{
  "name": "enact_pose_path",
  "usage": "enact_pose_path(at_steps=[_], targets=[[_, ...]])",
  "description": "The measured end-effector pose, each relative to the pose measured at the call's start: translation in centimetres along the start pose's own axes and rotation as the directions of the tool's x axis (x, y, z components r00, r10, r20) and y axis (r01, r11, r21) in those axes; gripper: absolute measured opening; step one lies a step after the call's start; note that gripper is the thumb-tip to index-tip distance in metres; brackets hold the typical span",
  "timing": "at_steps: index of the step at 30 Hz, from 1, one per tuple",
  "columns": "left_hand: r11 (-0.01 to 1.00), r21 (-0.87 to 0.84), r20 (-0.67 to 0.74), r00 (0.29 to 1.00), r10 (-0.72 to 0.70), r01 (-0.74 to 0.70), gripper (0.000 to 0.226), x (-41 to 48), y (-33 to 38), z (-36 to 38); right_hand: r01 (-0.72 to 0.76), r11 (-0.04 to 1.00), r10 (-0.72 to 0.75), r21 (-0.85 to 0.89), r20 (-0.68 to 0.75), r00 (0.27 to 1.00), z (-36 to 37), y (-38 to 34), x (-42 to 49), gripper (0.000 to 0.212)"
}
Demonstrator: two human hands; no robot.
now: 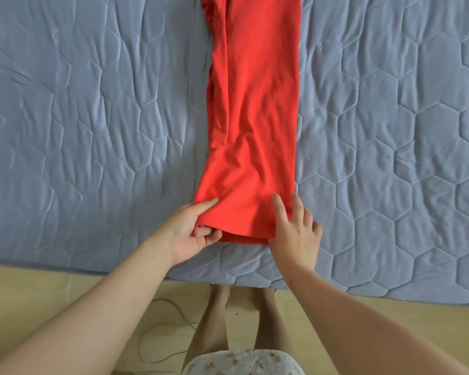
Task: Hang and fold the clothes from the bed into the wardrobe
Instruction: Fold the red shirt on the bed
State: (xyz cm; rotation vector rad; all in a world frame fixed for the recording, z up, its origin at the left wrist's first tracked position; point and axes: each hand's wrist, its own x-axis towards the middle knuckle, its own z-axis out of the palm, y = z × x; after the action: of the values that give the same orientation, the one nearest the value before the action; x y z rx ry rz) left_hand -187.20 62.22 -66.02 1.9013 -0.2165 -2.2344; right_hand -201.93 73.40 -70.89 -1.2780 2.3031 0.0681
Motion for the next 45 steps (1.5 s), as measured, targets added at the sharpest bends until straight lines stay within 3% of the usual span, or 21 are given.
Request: enact_pose_path(at_steps=[4, 6, 9, 10, 13, 18, 21, 25, 27, 30, 32, 37, 41, 43, 45], targets=[[0.998, 0.049, -0.024, 0.999, 0.043, -0.042, 0.015, -1.1, 1.1, -0.5, -0.183, 0.96, 0.177, 0.213, 0.046, 0.983, -1.1, 0.8, -0.2, 0.061], [0.972, 0.212, -0.068, 0.991, 0.117, -0.1, 0.01, -1.1, 1.0, -0.9, -0.26, 0.919, 0.248, 0.298, 0.079, 0.966, -1.7, 1.7, -0.5, 0.051], [0.804, 0.57, -0.111, 0.954, 0.278, -0.168, 0.012, -0.2, 0.0, -1.6, -0.333, 0.865, 0.343, 0.375, 0.044, 0.938, -2.3, 3.3, -1.2, 0.04], [0.771, 0.613, -0.106, 0.948, 0.3, -0.175, 0.016, 0.3, -0.7, -1.8, -0.346, 0.851, 0.361, 0.396, 0.039, 0.932, -2.4, 3.8, -1.5, 0.038], [0.819, 0.553, -0.1, 0.964, 0.248, -0.154, 0.017, 1.4, -2.7, -1.3, -0.37, 0.818, 0.359, 0.441, 0.111, 0.927, -2.1, 4.7, -2.3, 0.033], [0.936, 0.3, 0.009, 0.982, 0.187, -0.181, 0.019, 2.7, -4.0, 0.2, -0.411, 0.831, 0.354, 0.376, 0.214, 0.911, -1.3, 4.7, -1.3, 0.029], [0.909, 0.349, 0.084, 0.973, 0.214, -0.23, 0.026, 3.2, -3.7, 0.5, -0.43, 0.798, 0.371, 0.422, 0.217, 0.903, -1.4, 4.9, -0.7, 0.026], [0.841, 0.486, 0.184, 0.968, 0.168, -0.238, 0.018, 3.6, -2.9, 1.4, -0.401, 0.794, 0.345, 0.456, 0.205, 0.916, -1.7, 5.5, -0.6, 0.022], [0.76, 0.603, 0.142, 0.97, 0.197, -0.242, 0.017, 4.1, -2.9, 1.9, -0.405, 0.779, 0.353, 0.479, 0.198, 0.914, -1.8, 5.6, -0.5, 0.021], [0.699, 0.67, -0.038, 0.929, 0.369, -0.25, 0.017, 4.4, -3.2, 1.5, -0.415, 0.739, 0.385, 0.53, 0.174, 0.907, -2.2, 5.6, -0.4, 0.021], [0.705, 0.664, -0.095, 0.907, 0.411, -0.25, 0.003, 4.0, -3.3, 0.3, -0.408, 0.721, 0.39, 0.56, 0.158, 0.907, -2.4, 5.7, -0.7, 0.019], [0.799, 0.576, -0.176, 0.928, 0.328, -0.173, 0.018, 3.5, -3.5, -1.9, -0.471, 0.628, 0.373, 0.619, 0.292, 0.881, -2.3, 4.9, -0.7, 0.019], [0.896, 0.425, -0.127, 0.972, 0.198, -0.127, 0.036, 3.7, -3.6, -2.0, -0.561, 0.56, 0.412, 0.609, 0.382, 0.827, -1.8, 4.2, 0.6, 0.028], [0.887, 0.422, -0.094, 0.964, 0.25, -0.189, 0.023, 4.0, -3.5, -1.6, -0.561, 0.506, 0.465, 0.655, 0.34, 0.817, -1.4, 3.6, 1.2, 0.032], [0.82, 0.529, -0.126, 0.935, 0.333, -0.22, 0.016, 4.4, -3.4, -1.0, -0.555, 0.459, 0.47, 0.694, 0.34, 0.814, -1.0, 3.1, 2.1, 0.035]])
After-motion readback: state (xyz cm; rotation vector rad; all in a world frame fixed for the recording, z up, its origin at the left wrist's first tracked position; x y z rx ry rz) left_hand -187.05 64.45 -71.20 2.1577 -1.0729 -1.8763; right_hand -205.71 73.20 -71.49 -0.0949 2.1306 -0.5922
